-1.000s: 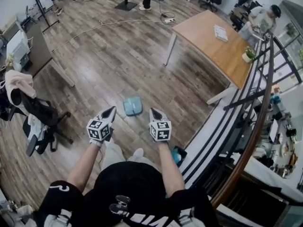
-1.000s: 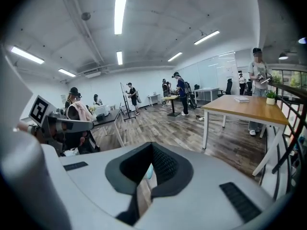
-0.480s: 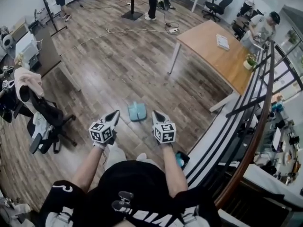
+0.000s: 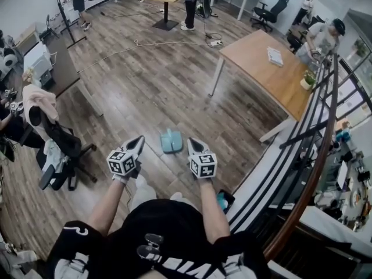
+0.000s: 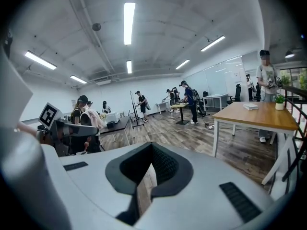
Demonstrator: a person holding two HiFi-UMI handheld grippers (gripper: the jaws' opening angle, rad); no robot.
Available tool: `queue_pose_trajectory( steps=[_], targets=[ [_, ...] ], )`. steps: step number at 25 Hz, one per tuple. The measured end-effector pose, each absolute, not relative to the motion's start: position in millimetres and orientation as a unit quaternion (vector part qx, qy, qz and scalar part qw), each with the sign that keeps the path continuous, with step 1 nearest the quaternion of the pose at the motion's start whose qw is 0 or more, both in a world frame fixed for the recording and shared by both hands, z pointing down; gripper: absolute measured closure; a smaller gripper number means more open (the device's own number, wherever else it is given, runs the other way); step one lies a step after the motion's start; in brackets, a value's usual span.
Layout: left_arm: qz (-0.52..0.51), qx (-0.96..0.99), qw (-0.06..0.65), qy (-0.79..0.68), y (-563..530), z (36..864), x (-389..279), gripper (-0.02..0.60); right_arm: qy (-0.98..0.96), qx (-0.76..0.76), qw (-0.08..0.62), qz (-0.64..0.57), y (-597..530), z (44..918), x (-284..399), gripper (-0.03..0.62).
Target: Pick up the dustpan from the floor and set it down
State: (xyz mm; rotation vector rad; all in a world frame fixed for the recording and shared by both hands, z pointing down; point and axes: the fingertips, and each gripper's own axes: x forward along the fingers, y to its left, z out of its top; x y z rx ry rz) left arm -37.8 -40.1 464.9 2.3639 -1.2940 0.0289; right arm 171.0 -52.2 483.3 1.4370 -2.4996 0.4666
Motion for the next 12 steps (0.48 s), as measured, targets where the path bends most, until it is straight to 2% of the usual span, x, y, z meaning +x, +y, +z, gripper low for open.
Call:
queue_pose_trajectory(
  steps=[12],
  targets=[
    [0.0, 0.85, 0.22, -0.479, -40.3, 459.7, -54.7, 0.583, -0.855, 0.487, 0.105, 0.146, -51.2, 475.2, 170.0, 0.599]
  ],
)
